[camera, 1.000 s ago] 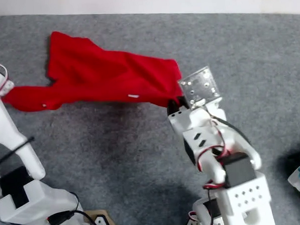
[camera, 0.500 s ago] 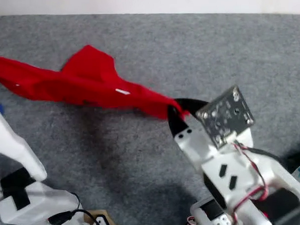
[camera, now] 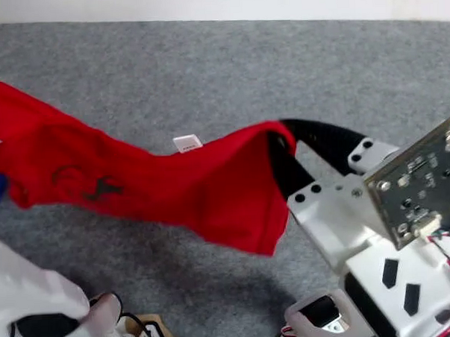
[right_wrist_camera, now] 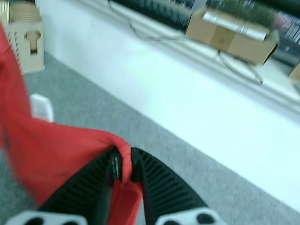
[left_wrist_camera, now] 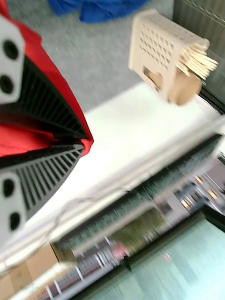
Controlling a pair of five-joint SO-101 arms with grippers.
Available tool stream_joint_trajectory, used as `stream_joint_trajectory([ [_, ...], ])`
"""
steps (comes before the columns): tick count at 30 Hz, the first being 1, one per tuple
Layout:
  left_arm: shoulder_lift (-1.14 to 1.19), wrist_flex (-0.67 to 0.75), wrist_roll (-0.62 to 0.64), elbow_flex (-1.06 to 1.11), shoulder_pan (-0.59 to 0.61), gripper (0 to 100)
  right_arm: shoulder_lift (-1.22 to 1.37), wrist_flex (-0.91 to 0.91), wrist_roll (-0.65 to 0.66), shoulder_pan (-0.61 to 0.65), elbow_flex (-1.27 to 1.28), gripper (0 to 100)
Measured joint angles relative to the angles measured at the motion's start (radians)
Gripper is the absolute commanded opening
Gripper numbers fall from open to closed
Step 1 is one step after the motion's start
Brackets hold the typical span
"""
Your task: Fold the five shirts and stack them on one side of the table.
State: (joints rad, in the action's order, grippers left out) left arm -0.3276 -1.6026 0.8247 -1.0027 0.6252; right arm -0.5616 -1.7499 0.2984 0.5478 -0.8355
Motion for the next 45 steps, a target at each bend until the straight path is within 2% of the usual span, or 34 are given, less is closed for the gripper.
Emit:
stream_joint_trajectory([
  [8,-0.02,0.12,0.011,0.0,0.0,1,0.115,0.0,0.037,-0.003,-0.038,0.8],
  [15,0.198,0.259,0.011,0.0,0.003,1,0.239,0.068,0.037,-0.118,-0.038,0.8],
  [25,0.548,0.568,0.014,0.002,-0.097,1,0.466,0.313,0.037,-0.235,-0.037,0.8],
  [36,0.574,0.898,0.014,0.003,-0.137,1,0.525,0.563,0.037,-0.255,-0.037,0.8],
  [45,0.566,0.918,0.014,-0.092,-0.135,1,0.525,0.529,0.037,-0.265,-0.071,0.8],
])
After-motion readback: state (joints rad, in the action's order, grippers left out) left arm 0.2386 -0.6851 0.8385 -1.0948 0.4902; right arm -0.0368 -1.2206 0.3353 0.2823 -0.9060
